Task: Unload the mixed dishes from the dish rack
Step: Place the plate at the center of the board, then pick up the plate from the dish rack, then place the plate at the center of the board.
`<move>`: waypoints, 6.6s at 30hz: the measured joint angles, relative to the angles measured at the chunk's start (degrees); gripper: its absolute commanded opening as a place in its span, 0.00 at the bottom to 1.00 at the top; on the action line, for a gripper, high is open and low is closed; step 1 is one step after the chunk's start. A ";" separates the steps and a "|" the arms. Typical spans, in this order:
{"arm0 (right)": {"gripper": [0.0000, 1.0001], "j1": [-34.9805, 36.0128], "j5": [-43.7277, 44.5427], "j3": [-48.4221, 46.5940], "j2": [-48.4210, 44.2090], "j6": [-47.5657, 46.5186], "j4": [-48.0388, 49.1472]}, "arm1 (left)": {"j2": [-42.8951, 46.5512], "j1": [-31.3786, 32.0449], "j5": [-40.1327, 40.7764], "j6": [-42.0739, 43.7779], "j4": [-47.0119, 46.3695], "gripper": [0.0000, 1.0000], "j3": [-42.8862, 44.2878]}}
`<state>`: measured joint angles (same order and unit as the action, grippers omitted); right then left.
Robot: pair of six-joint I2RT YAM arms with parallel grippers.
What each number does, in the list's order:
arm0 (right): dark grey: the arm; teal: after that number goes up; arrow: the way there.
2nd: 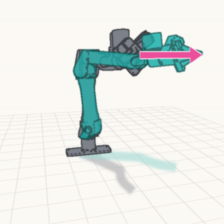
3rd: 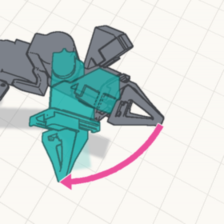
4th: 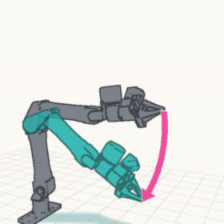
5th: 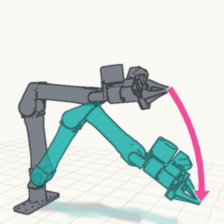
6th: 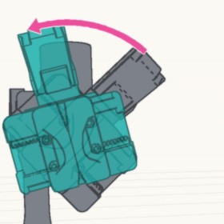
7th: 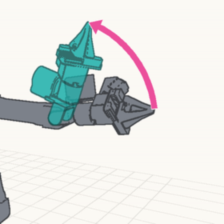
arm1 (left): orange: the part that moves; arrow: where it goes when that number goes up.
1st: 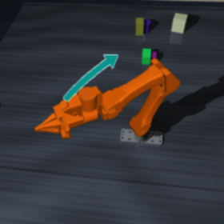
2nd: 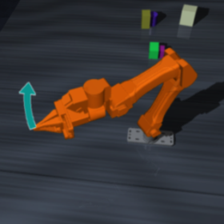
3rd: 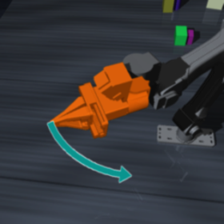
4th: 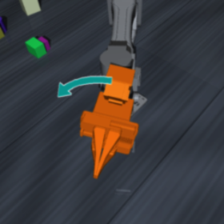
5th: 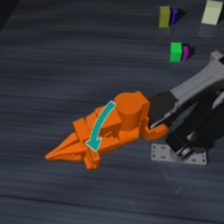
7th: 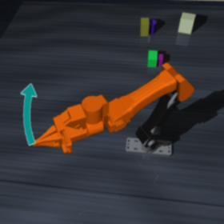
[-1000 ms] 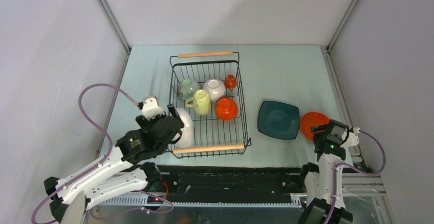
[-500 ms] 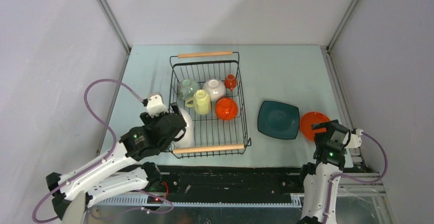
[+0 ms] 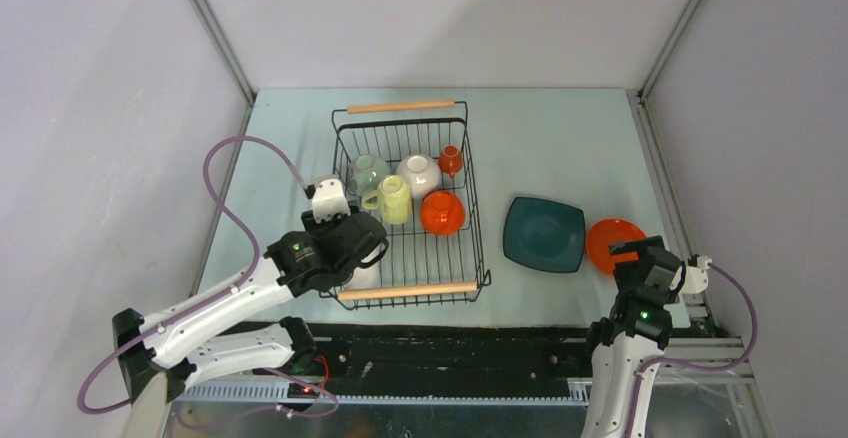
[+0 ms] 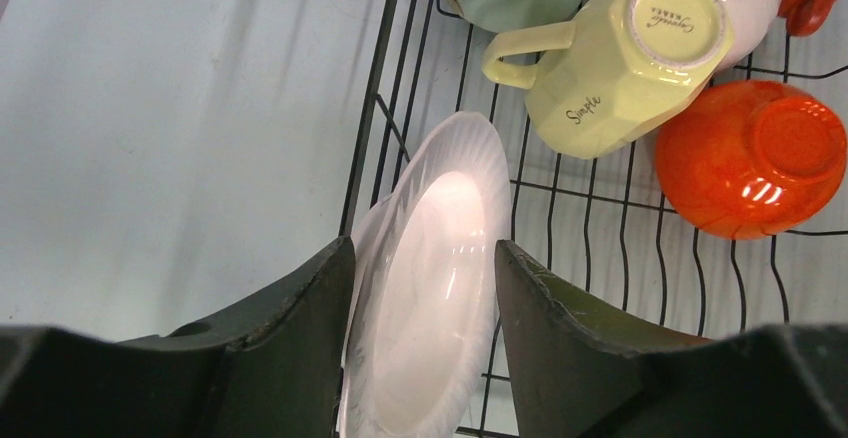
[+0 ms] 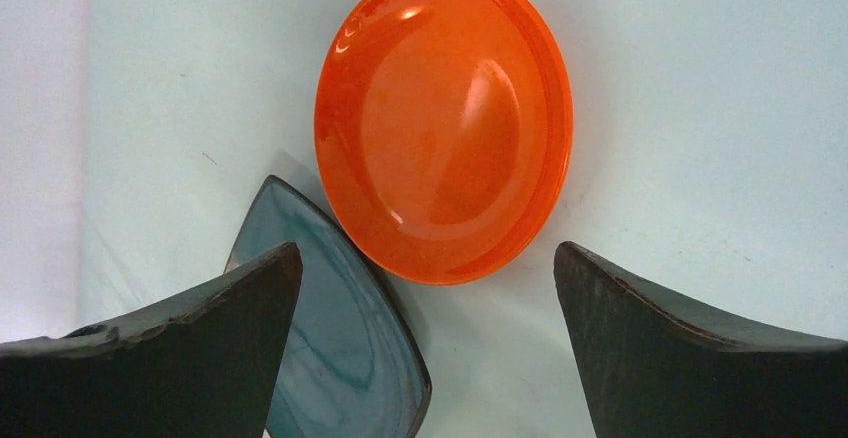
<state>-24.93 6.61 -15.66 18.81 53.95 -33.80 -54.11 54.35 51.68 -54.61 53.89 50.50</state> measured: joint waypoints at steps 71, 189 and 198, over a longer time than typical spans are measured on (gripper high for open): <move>0.99 0.22 -8.31 -8.31 -7.69 -6.03 -7.28 | 19.89 0.26 -3.89 21.27 -16.94 0.00 -7.30; 0.14 5.25 -35.50 2.21 29.00 -5.95 26.88 | 28.37 0.33 -13.35 16.15 -26.75 1.00 -14.93; 0.32 5.22 -33.51 2.82 23.58 -7.45 23.50 | 19.56 0.33 -17.22 19.19 -29.44 1.00 -13.94</move>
<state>-19.70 -26.89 -12.84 42.39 46.50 -10.31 -34.54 54.68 34.46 -35.42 24.45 36.56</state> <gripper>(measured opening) 0.277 0.996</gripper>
